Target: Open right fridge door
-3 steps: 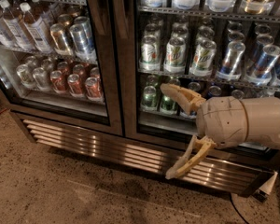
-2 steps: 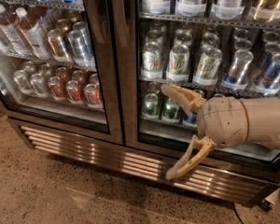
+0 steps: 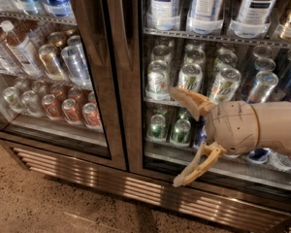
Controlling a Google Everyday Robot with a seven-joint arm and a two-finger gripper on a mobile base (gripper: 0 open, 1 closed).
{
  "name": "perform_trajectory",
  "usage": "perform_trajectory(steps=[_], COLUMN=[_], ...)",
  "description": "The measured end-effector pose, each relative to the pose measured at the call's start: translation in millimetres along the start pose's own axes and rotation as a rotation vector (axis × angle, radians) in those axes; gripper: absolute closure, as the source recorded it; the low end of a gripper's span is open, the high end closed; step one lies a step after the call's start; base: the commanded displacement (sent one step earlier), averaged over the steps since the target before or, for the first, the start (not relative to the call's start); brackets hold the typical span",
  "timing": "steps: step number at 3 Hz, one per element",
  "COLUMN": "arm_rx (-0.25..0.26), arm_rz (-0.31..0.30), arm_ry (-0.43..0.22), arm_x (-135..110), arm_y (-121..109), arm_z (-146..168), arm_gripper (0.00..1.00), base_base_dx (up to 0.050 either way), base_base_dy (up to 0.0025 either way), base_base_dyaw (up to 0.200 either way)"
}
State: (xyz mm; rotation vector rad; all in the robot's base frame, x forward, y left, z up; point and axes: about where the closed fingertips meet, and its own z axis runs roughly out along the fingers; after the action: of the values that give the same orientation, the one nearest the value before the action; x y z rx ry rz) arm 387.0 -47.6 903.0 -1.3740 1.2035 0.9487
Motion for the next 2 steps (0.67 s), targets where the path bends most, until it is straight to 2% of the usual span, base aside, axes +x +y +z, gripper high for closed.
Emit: perform_trajectory(steps=[1,2], arm_rx=[0.0,0.0], arm_rz=[0.0,0.0], arm_ry=[0.0,0.0], arm_x=[0.0,0.0], arm_y=[0.0,0.0], arm_z=[0.0,0.0], arm_gripper=[0.0,0.0], base_base_dx=[0.044,-0.05], base_base_dy=[-0.00002,0.00001], base_base_dyaw=[0.0,0.0])
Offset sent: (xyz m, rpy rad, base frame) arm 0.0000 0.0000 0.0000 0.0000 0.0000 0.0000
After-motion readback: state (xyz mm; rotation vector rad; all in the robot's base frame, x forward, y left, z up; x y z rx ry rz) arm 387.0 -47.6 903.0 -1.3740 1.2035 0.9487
